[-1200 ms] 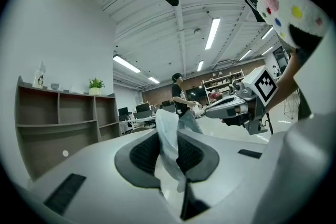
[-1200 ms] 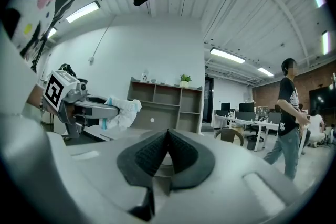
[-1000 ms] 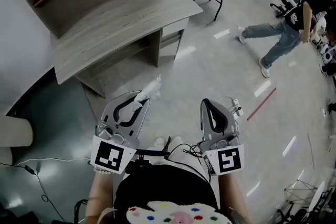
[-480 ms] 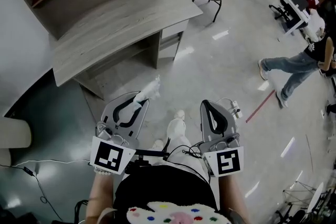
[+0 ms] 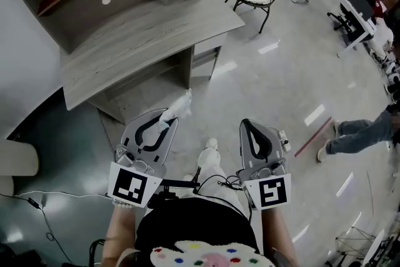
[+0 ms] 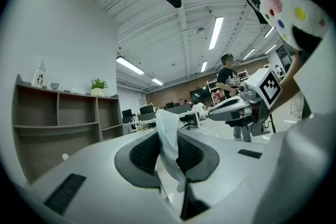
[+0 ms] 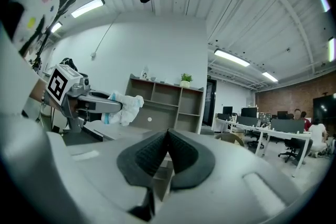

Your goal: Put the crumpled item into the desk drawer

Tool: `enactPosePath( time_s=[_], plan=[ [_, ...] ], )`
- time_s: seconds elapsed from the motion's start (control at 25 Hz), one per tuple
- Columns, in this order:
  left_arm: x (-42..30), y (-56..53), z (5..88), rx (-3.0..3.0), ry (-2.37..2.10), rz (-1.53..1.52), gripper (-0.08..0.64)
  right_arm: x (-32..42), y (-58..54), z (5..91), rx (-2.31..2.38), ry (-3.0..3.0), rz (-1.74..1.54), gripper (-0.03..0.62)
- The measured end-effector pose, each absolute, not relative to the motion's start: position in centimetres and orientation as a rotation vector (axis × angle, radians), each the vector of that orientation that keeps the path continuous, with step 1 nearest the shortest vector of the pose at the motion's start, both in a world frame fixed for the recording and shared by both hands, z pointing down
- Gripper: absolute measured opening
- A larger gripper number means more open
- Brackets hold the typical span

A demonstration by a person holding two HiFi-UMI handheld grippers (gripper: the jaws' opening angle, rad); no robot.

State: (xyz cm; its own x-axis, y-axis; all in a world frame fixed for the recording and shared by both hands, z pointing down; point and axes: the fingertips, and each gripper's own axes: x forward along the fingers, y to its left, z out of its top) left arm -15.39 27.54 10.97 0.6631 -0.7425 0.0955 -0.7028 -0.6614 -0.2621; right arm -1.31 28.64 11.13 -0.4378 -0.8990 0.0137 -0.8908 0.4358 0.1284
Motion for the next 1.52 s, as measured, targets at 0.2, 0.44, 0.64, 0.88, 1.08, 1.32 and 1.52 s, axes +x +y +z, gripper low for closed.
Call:
enactPosePath(
  time_s=[0.2, 0.44, 0.64, 0.88, 1.08, 1.32, 1.52],
  plan=[
    [-13.6, 24.5, 11.5, -2.698, 1.229, -0.271, 0.058, 0.9, 25.6, 12.0, 1.599, -2.594, -0.153, 0.009],
    [-11.9, 20.6, 12.0, -2.708, 1.274, -0.269, 0.058, 3.0, 21.2, 13.0, 1.553, -2.598, -0.122, 0.009],
    [-10.4, 17.4, 12.4, -2.709, 1.311, -0.274, 0.060, 4.7, 17.7, 13.7, 1.515, -2.607, -0.128, 0.009],
    [-8.4, 13.4, 12.5, -2.692, 1.351, -0.312, 0.058, 6.6, 13.0, 13.6, 1.459, -2.642, -0.105, 0.009],
    [-7.6, 10.4, 12.9, -2.687, 1.422, -0.329, 0.059, 7.1, 9.3, 13.4, 1.425, -2.690, -0.055, 0.009],
    [-5.7, 7.3, 13.7, -2.689, 1.491, -0.341, 0.059, 8.7, 5.9, 15.2, 1.326, -2.701, -0.010, 0.009],
    [-4.6, 5.8, 14.4, -2.690, 1.506, -0.392, 0.059, 9.3, 3.9, 16.6, 1.248, -2.712, 0.004, 0.009]
  ],
)
